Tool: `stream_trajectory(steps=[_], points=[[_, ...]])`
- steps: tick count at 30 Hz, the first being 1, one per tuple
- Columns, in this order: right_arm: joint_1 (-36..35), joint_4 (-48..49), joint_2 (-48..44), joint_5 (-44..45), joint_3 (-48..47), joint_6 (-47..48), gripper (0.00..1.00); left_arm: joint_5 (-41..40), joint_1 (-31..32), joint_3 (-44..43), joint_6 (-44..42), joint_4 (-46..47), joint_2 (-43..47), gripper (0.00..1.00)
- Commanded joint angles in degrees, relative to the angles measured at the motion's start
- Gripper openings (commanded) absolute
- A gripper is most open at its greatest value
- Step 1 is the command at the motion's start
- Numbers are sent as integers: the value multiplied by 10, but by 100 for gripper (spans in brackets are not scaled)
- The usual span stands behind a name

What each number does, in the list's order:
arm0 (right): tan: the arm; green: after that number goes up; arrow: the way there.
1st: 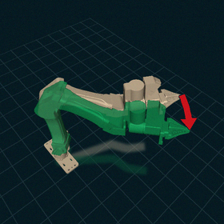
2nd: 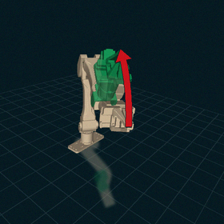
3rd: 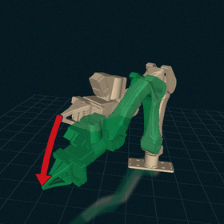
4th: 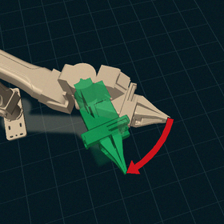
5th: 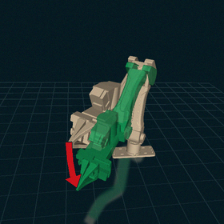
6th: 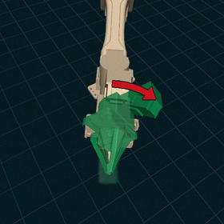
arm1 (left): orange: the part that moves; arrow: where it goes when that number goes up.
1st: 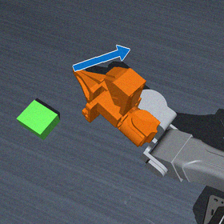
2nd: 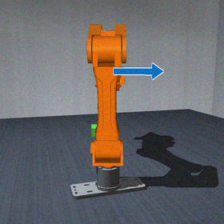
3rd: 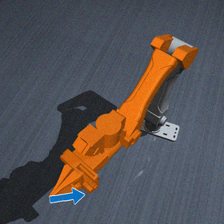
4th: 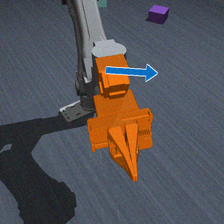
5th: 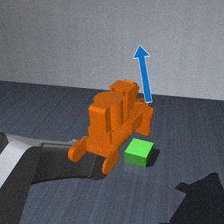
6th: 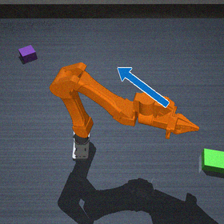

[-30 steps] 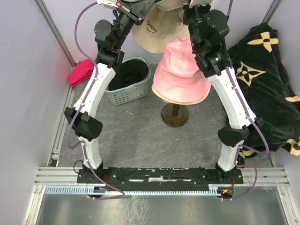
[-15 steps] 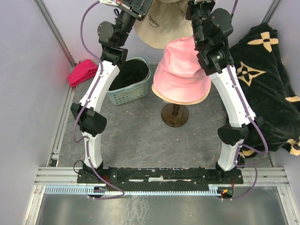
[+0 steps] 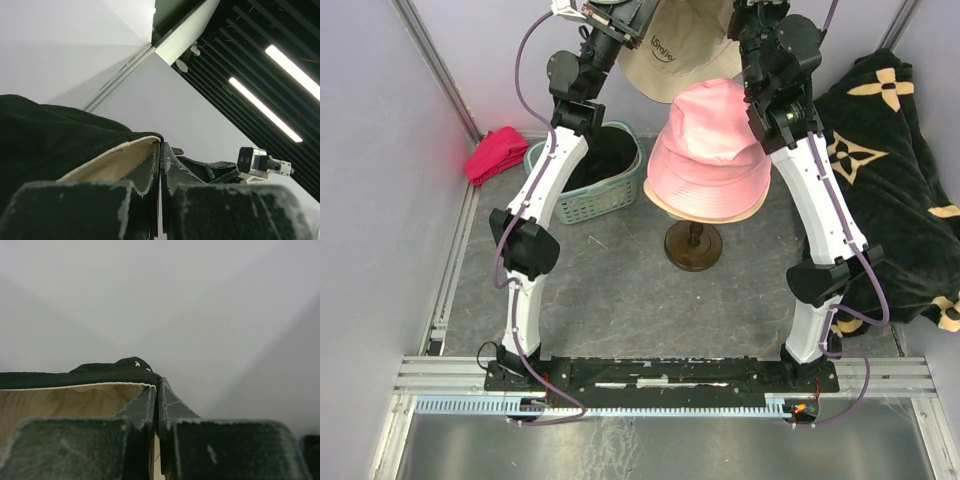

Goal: Stack the hats
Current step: Stack the hat on the hat.

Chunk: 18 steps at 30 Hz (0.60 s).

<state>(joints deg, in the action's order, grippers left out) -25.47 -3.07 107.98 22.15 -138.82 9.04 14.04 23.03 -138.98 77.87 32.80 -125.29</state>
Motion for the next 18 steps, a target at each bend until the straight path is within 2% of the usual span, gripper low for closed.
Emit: stream_trajectory(steps=[1,6,11,14,18], points=[[20,52,-13,27,-17,-4,2,-27,-9,-30,52,62,-7,3],[25,49,4,15,-57,-10,2,-41,-9,-33,70,80,-16,3],[27,88,-2,11,-46,-12,2,-39,-8,-44,97,102,-31,3],[32,77,19,4,-82,-12,2,-41,-7,-45,114,111,-39,3],[39,80,14,11,-60,-18,2,-27,-5,-45,107,104,-39,3]])
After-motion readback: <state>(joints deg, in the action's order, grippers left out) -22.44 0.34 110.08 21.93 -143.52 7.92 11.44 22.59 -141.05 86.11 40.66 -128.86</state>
